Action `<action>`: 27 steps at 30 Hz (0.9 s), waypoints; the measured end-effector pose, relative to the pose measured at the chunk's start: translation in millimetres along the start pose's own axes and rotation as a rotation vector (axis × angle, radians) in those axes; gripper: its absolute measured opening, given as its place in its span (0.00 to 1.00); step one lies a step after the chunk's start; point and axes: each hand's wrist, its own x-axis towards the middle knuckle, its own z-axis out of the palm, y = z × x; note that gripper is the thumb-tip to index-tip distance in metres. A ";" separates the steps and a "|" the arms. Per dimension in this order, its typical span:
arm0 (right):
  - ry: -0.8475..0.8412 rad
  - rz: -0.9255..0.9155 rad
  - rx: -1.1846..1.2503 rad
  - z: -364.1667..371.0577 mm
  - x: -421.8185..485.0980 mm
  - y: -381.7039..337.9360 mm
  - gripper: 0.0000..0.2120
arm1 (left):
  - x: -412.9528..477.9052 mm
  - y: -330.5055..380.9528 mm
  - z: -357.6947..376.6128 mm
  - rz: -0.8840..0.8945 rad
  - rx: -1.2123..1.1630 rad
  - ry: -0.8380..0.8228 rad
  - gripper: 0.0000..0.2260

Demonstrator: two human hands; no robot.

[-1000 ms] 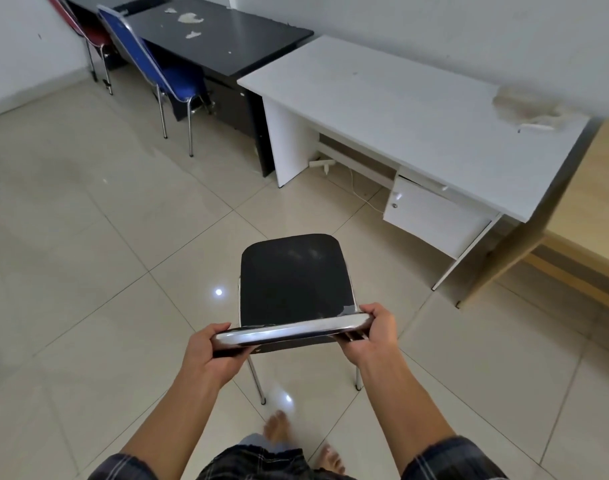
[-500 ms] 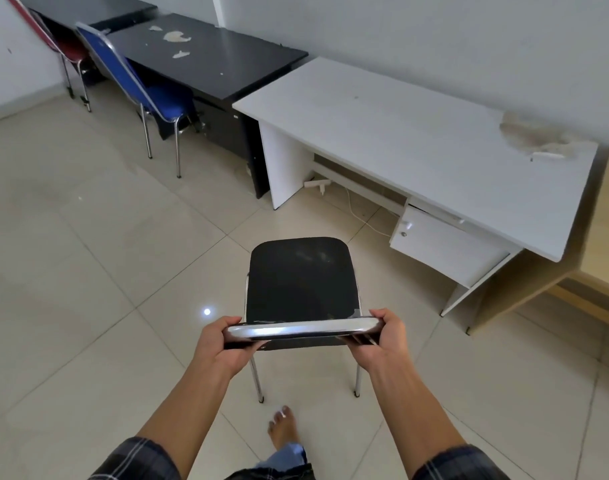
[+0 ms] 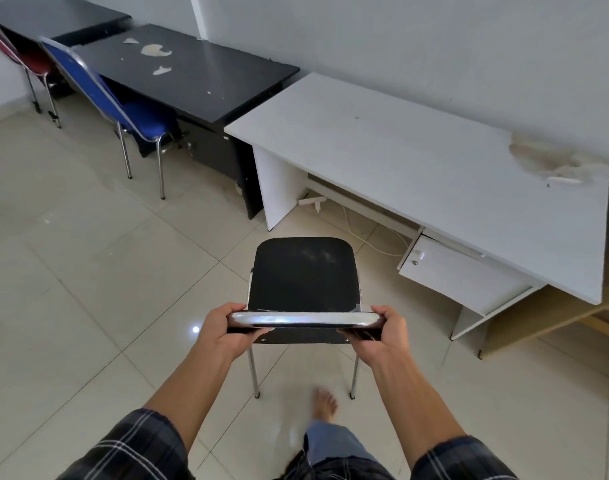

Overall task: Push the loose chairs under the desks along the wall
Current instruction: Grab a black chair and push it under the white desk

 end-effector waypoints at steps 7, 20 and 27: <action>-0.036 0.005 0.026 85.3 50.9 -35.1 0.08 | 53.1 60.7 74.8 -0.009 0.039 -0.007 0.03; -0.068 0.019 0.080 203.3 129.6 -106.6 0.12 | 134.3 140.4 204.5 -0.009 0.064 -0.002 0.13; -0.042 -0.013 0.156 248.7 158.7 -118.0 0.13 | 179.7 187.9 260.9 -0.049 0.153 -0.023 0.10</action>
